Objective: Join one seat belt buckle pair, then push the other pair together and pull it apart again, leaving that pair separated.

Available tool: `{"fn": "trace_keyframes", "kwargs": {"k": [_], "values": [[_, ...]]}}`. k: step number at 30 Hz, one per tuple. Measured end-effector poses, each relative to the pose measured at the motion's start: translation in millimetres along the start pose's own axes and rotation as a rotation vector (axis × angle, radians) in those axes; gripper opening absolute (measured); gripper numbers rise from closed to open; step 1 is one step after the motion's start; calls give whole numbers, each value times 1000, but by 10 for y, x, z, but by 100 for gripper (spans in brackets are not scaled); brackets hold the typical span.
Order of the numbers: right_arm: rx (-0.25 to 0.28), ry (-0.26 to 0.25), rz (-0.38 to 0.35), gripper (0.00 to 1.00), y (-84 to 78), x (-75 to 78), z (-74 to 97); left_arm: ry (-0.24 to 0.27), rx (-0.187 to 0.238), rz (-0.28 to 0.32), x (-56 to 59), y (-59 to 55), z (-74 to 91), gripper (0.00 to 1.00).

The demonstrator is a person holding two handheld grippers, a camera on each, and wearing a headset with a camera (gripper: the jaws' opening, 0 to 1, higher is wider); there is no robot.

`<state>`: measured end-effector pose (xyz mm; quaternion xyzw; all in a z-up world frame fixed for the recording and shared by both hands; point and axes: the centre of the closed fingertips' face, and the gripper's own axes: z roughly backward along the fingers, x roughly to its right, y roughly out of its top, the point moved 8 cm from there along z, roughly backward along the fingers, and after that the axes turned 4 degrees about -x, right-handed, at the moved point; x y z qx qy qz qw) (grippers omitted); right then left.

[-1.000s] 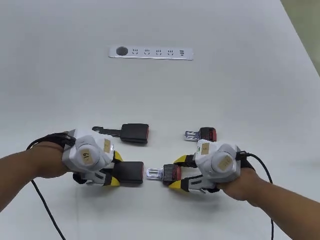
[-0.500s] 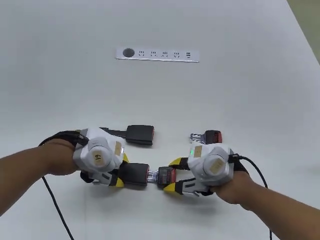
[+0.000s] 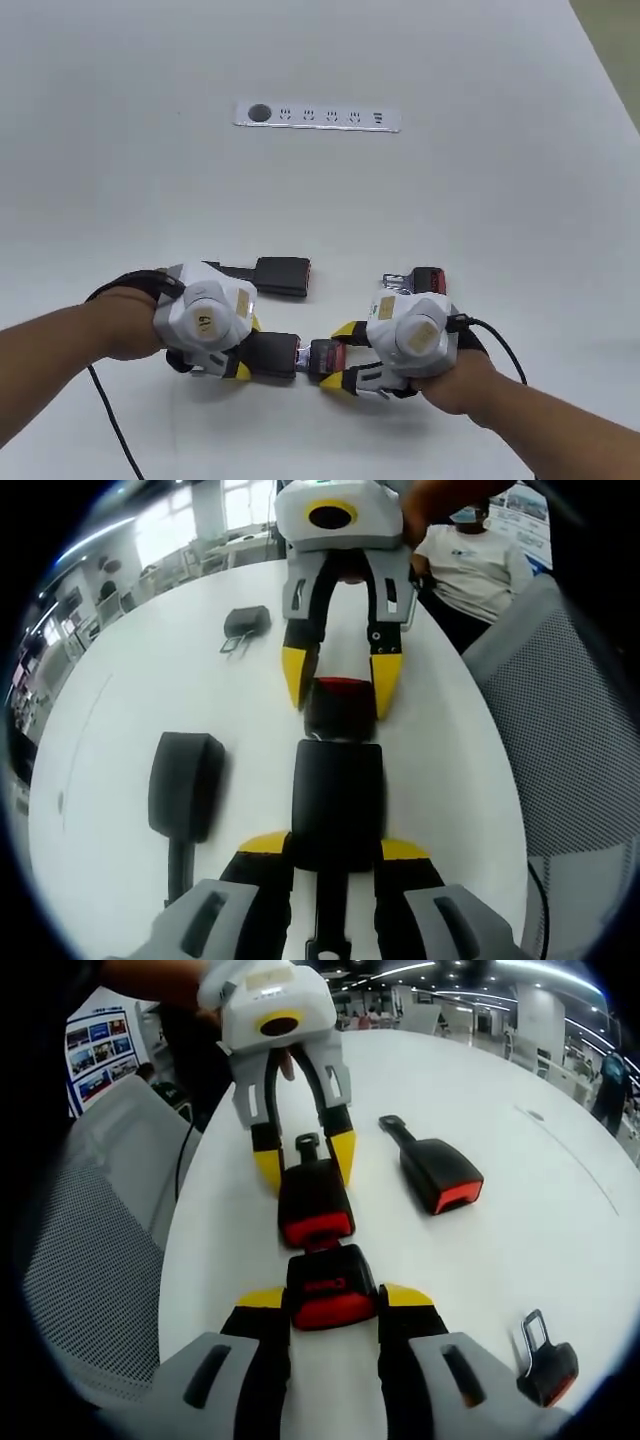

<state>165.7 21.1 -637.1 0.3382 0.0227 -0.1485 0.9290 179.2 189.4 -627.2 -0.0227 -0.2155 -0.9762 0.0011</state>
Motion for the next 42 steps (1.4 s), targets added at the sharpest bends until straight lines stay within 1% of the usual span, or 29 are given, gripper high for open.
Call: {"fn": "trace_keyframes", "kwargs": {"k": [2,4,7,8,9,10,12,16,18,19,21,24,26,27,28,29,30,31,34,36,39,41,42], "values": [[13,3,-4,32,5,1,-7,2,5,11,2,-6,1,32],[13,0,2,32,17,0,-19,4,3,12,7,1,4,32],[13,-3,-1,32,44,-4,-38,7,-2,-2,14,7,10,32],[23,-1,-4,32,52,-8,-51,7,-1,-2,16,9,11,32],[31,2,15,32,53,29,-49,3,5,-9,18,17,20,32],[16,3,-9,32,20,27,-38,5,-3,-3,10,15,45,32],[17,5,0,32,29,35,-41,6,-2,-7,5,9,37,32],[20,0,-4,32,35,20,-32,10,5,0,6,6,54,32],[22,2,-6,32,41,35,-37,10,-11,-15,6,22,57,32],[14,8,-1,32,58,40,-39,9,-22,-24,4,35,55,32],[-4,10,10,32,85,30,-34,9,-21,-25,-1,26,57,32],[-17,7,18,32,111,13,-14,8,2,-15,-13,-19,61,32],[-7,4,27,32,91,13,-19,8,6,-16,-11,-20,55,32],[-4,10,41,32,90,25,-20,8,5,-18,-7,-15,51,32],[-30,35,73,32,109,37,-13,8,3,-21,-7,-13,51,32],[-50,40,80,32,127,47,-16,7,1,-23,-2,-7,50,32],[-68,34,83,32,163,42,-31,6,1,-21,-5,-9,54,32],[-74,33,85,32,171,33,-38,8,5,-25,0,-16,50,32],[-61,17,63,32,149,7,-21,30,37,-6,18,-58,50,33],[-56,8,55,32,142,3,-28,34,59,9,27,-91,49,33],[-65,6,45,32,155,0,-32,31,69,8,29,-80,48,32],[-43,11,15,32,133,8,-27,27,77,10,23,-91,48,32],[-40,13,16,32,129,-7,-13,25,82,10,25,-96,48,32]]}}
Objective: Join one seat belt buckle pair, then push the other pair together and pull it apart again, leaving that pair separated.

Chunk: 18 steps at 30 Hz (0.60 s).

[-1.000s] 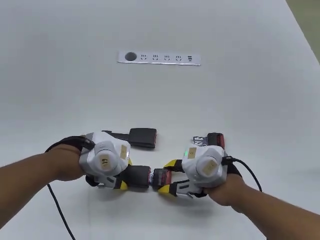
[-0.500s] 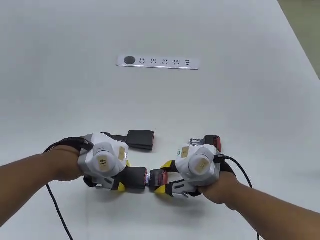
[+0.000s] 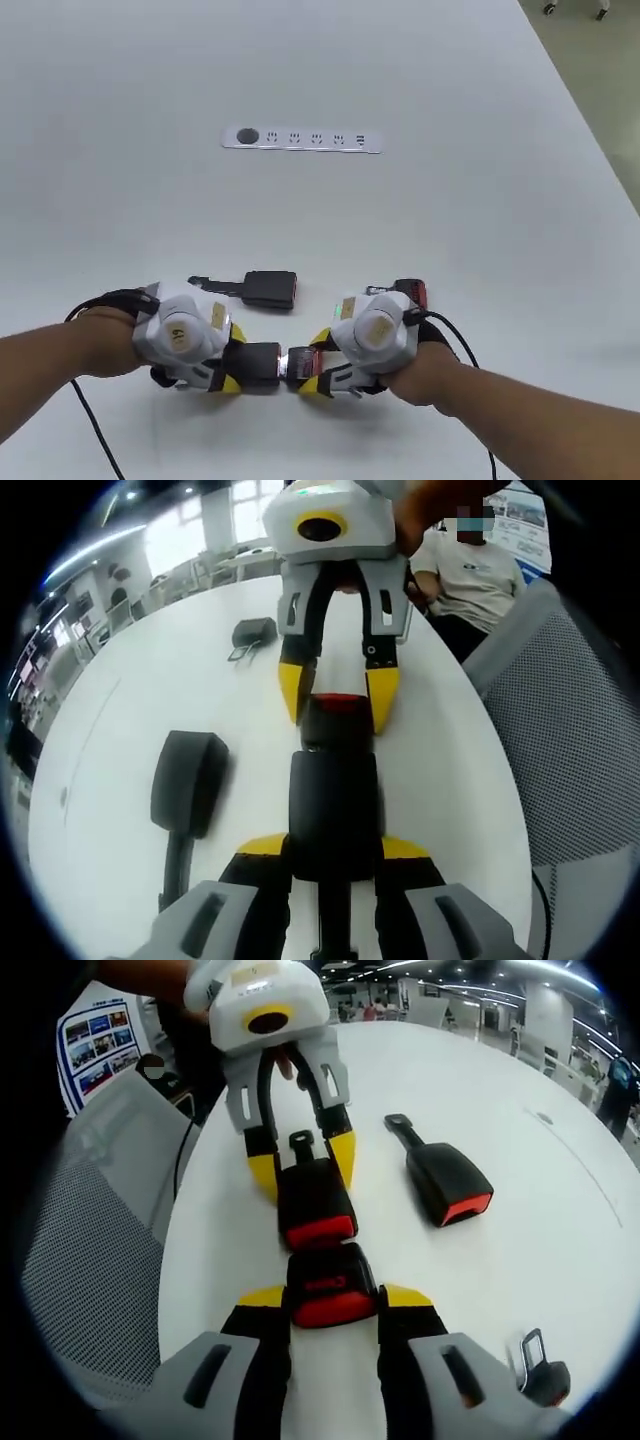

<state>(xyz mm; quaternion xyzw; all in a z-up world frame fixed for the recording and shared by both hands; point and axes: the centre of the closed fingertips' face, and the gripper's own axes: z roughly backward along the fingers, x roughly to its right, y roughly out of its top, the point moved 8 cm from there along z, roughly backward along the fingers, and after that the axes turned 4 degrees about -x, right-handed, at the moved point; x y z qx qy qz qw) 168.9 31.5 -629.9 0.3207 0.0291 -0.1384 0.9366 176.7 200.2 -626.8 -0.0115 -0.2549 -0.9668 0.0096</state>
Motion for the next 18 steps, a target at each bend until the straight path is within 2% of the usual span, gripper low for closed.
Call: {"fn": "trace_keyframes", "kwargs": {"k": [8,10,12,18], "values": [[2,0,26,31,1,-58,7,-34,34,-31,14,13,7,32],[9,-4,25,31,-8,-58,12,-38,50,-21,15,8,12,32],[45,1,-28,31,-40,-46,17,-38,53,-23,14,8,8,32],[55,0,-6,31,-48,-57,20,-47,73,-21,10,-10,8,32]]}}
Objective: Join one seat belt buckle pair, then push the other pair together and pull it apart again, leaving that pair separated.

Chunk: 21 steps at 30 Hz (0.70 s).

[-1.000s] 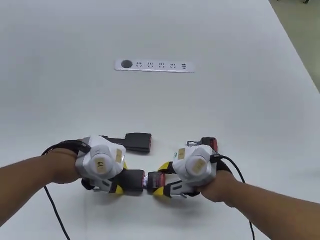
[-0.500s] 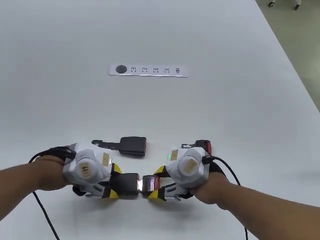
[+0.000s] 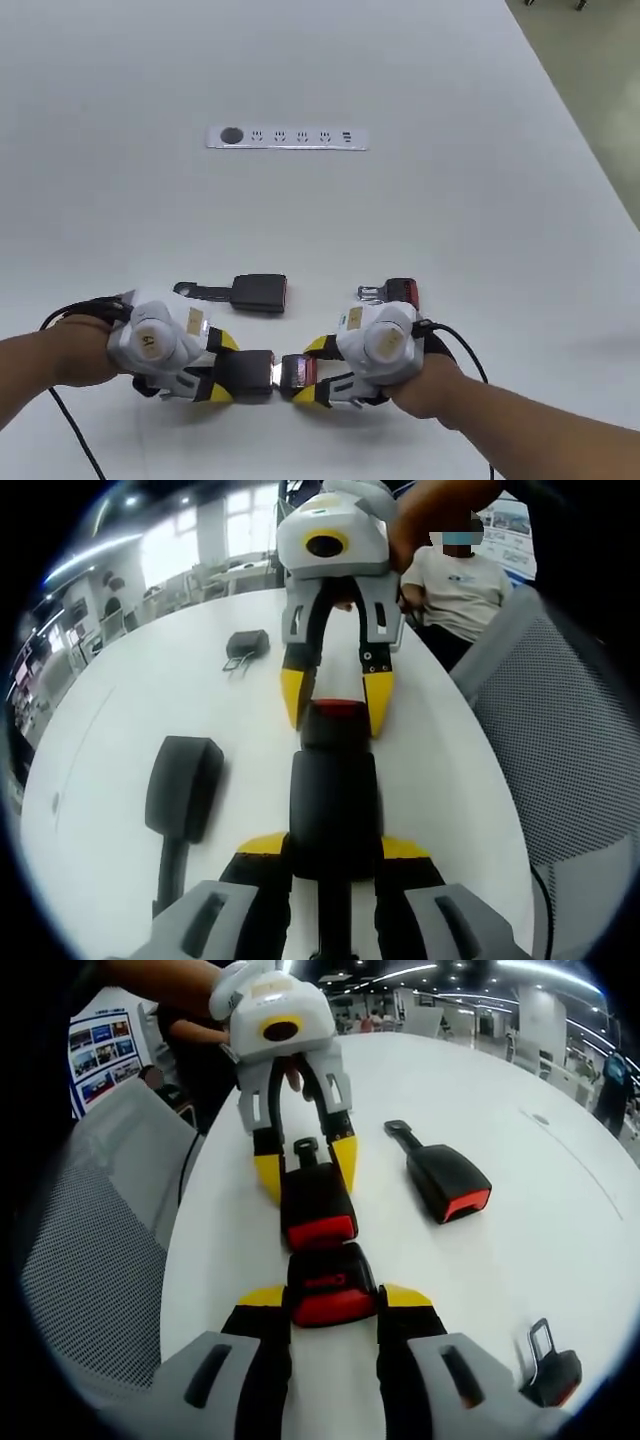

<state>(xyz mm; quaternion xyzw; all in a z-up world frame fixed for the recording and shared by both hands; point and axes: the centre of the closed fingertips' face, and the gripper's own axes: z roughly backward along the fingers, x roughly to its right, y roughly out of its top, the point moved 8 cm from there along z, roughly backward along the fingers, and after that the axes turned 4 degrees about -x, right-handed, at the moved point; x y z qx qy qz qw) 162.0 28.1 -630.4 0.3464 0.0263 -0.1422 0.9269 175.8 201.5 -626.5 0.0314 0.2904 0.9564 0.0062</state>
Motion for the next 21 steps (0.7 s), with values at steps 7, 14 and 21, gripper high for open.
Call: {"fn": "trace_keyframes", "kwargs": {"k": [7,14,21], "values": [[3,8,16,31,-10,-4,1,-9,27,14,15,-9,0,32],[31,2,-10,31,-49,-9,2,-11,37,12,24,-6,4,32],[47,3,-13,32,-51,-20,-2,-17,51,22,20,-12,6,32]]}}
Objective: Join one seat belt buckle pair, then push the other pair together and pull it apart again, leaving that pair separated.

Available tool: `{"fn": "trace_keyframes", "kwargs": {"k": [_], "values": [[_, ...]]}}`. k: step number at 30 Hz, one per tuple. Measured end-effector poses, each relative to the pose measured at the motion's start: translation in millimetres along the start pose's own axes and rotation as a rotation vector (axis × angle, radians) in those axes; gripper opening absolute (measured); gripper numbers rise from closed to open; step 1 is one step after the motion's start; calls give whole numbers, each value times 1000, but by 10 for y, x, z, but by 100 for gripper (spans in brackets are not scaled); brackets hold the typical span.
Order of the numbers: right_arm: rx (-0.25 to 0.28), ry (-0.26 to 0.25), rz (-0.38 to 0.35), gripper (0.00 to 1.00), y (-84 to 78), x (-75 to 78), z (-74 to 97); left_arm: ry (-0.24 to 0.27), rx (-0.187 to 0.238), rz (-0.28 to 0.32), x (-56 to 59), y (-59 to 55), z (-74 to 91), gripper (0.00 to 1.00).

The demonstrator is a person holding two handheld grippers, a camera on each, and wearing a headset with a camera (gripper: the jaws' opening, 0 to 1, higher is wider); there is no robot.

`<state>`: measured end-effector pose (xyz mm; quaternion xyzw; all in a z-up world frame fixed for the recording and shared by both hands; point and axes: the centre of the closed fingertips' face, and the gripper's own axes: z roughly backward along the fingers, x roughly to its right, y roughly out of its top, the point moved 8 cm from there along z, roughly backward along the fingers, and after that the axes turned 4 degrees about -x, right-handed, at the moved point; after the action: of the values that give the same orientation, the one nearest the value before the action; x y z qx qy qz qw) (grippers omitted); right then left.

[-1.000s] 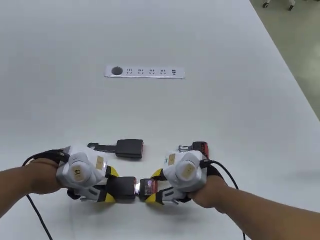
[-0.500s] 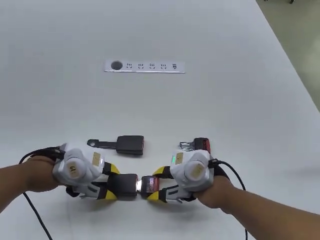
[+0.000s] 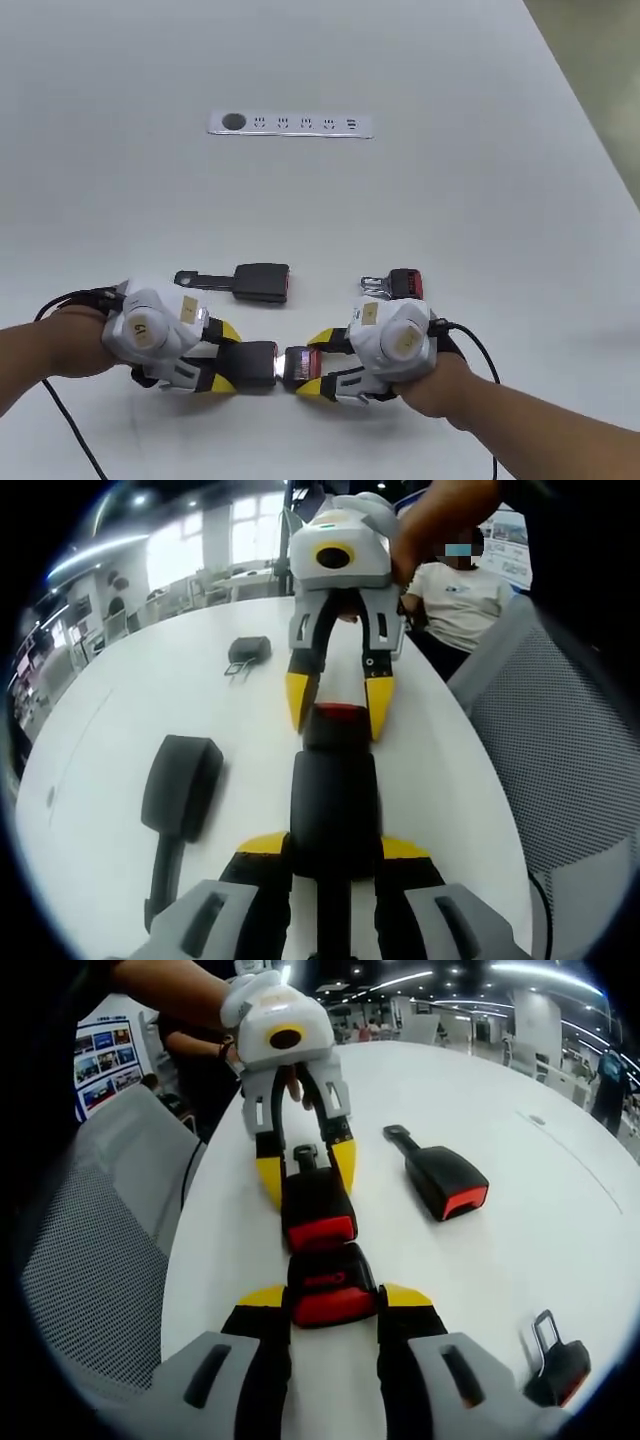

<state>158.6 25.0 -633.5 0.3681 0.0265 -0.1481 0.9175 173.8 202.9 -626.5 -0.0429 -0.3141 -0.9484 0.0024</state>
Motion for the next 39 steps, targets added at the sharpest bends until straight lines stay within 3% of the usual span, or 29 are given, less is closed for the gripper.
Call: {"fn": "trace_keyframes", "kwargs": {"k": [10,16,23,25,27,29,31,32,35,37,39], "values": [[27,-15,-11,32,-34,-21,4,-8,13,46,-13,-9,3,32],[33,-24,-8,33,-35,-26,4,-6,-7,28,-14,6,-2,33],[13,-27,-12,34,-28,-47,15,18,-60,-15,6,45,-29,34],[3,-34,-12,35,-23,-68,19,23,-73,-10,2,56,-34,34],[-4,-55,-43,40,-34,-61,42,31,-84,36,-9,55,-27,34],[30,-56,-112,53,-17,-51,109,49,-100,60,-17,48,7,36],[106,-87,-71,56,26,-26,237,72,-74,98,-13,52,71,40],[108,-88,-80,55,14,-28,288,84,-33,113,-6,75,122,43],[115,-134,-67,58,-71,47,444,122,-34,120,-27,64,261,55],[121,-143,-102,59,-106,60,568,169,-31,137,-91,44,374,56],[125,-169,-123,61,-217,198,685,208,-1,174,-171,42,464,55]]}}
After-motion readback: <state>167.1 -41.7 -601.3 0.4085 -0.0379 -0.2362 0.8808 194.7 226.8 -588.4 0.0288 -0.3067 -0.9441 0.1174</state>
